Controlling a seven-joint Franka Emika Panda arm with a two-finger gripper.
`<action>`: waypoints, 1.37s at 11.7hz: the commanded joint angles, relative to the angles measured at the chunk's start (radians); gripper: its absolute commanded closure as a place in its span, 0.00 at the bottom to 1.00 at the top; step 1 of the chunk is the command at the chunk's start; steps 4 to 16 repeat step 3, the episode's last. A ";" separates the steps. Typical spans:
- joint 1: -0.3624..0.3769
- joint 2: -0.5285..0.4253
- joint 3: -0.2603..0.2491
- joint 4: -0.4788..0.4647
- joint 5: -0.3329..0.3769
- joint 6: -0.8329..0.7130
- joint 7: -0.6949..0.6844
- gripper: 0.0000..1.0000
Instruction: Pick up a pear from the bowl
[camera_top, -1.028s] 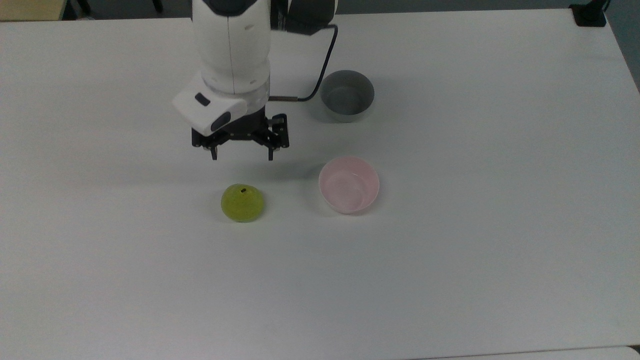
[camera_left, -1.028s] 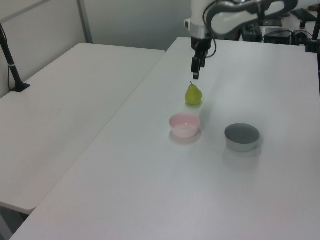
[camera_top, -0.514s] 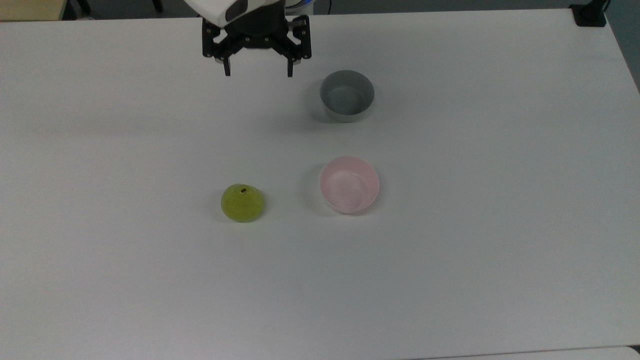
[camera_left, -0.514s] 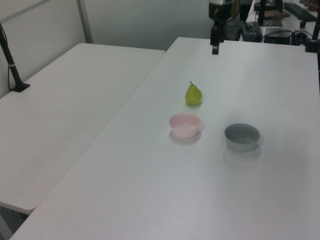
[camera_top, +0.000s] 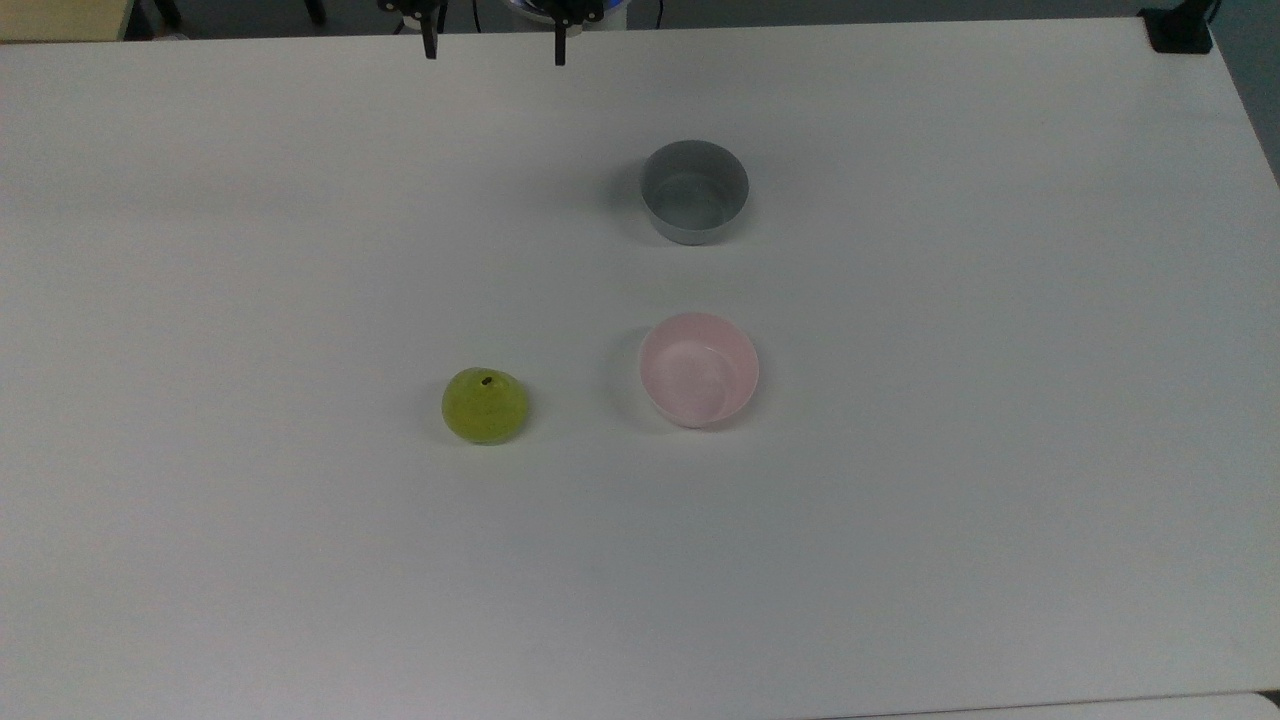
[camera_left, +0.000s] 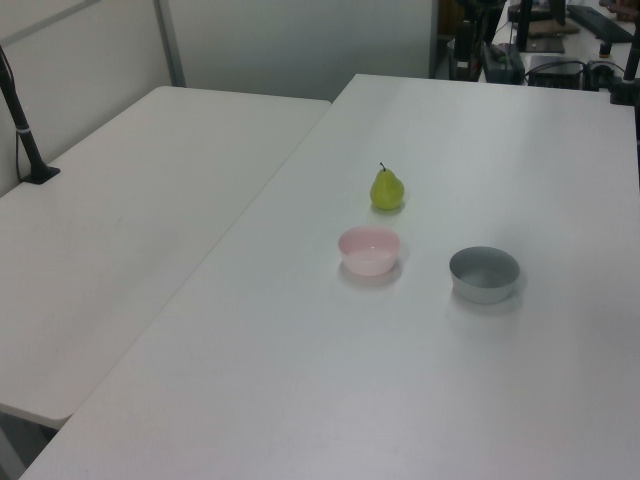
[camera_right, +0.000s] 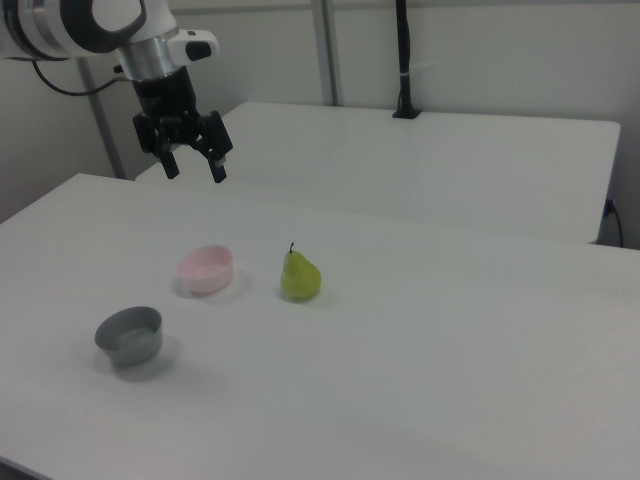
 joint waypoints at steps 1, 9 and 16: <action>0.004 -0.025 -0.008 -0.031 0.017 -0.015 0.011 0.00; 0.004 -0.026 -0.008 -0.029 0.017 -0.018 0.009 0.00; 0.004 -0.026 -0.008 -0.029 0.017 -0.018 0.009 0.00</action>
